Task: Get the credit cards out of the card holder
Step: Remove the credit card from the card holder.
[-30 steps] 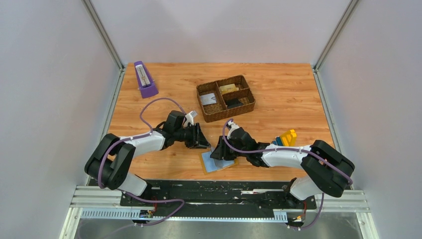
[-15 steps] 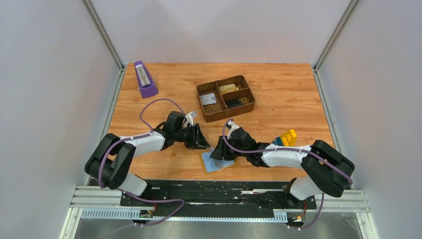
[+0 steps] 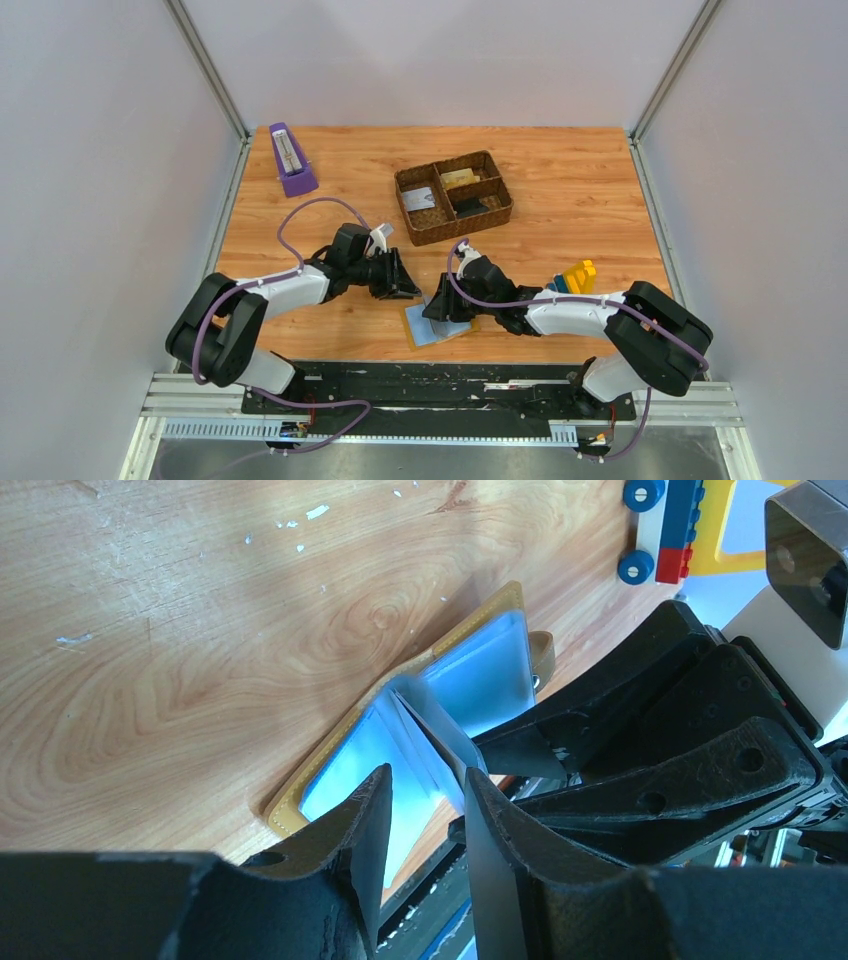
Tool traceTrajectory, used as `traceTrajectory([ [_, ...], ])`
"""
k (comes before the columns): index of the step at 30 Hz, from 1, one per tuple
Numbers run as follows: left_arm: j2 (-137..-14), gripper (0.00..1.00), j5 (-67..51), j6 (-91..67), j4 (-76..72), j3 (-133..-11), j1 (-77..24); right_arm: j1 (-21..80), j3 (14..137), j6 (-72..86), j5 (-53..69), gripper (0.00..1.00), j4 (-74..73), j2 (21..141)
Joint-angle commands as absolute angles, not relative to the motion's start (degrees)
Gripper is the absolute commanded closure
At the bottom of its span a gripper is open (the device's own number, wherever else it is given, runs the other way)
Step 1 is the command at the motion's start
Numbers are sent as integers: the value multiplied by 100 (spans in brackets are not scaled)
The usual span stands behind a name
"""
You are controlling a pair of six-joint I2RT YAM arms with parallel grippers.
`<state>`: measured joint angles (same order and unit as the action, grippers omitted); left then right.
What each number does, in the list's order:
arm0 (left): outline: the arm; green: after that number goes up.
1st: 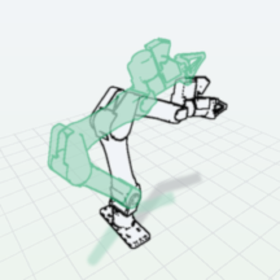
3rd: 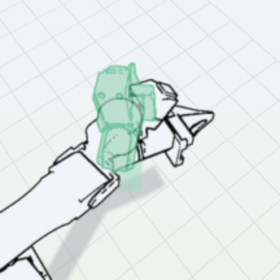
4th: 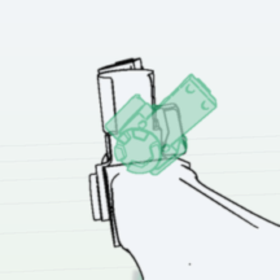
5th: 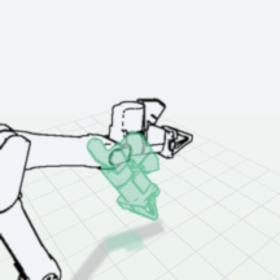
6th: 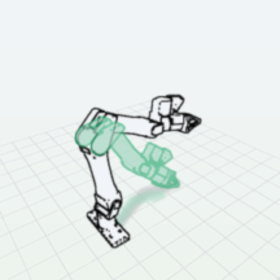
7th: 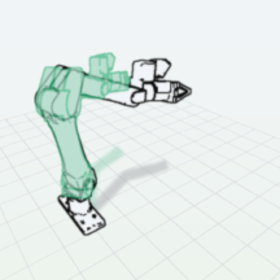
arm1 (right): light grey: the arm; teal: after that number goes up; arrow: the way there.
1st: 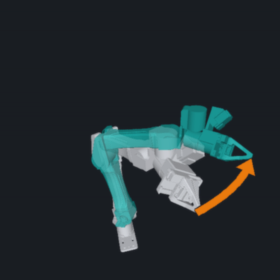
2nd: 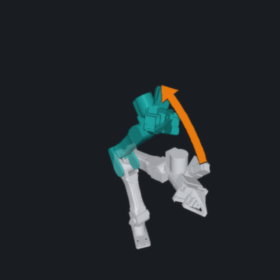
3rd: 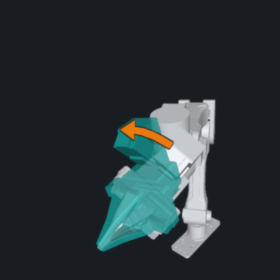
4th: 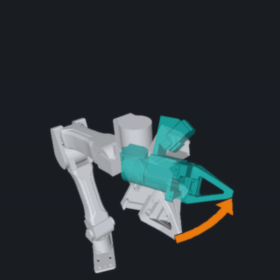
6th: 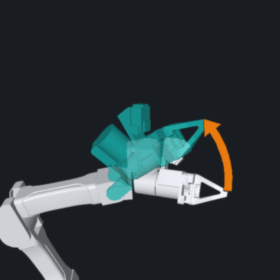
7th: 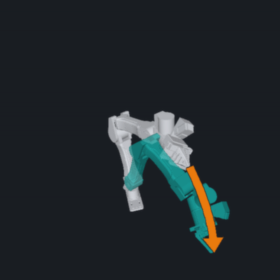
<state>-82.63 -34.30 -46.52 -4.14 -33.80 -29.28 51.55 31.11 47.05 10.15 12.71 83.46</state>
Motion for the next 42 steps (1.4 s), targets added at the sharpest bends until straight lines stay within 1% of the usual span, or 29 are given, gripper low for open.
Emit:
traceTrajectory([
  [1,-8305,60,-3516,-4722,-536,-3401,-2936,5141,3173,4645,952,61,1151,8209],
  [23,-8554,63,-3690,-4810,-725,-3388,-3028,5139,3185,4632,945,61,1135,8205],
  [25,-8552,63,-3693,-4801,-709,-3384,-3042,5141,3189,4633,931,60,1121,8193],
  [29,-8598,63,-3720,-4781,-684,-3401,-3064,5140,3199,4649,895,54,1078,8177],
  [32,-8639,63,-3738,-4772,-683,-3396,-3073,5144,3183,4667,841,52,1040,8125],
  [35,-8694,63,-3755,-4737,-682,-3411,-3083,5135,3132,4675,794,52,1037,8041],
  [42,-8833,63,-3799,-4716,-739,-3415,-3095,5108,3070,4676,824,57,1096,7983],
])
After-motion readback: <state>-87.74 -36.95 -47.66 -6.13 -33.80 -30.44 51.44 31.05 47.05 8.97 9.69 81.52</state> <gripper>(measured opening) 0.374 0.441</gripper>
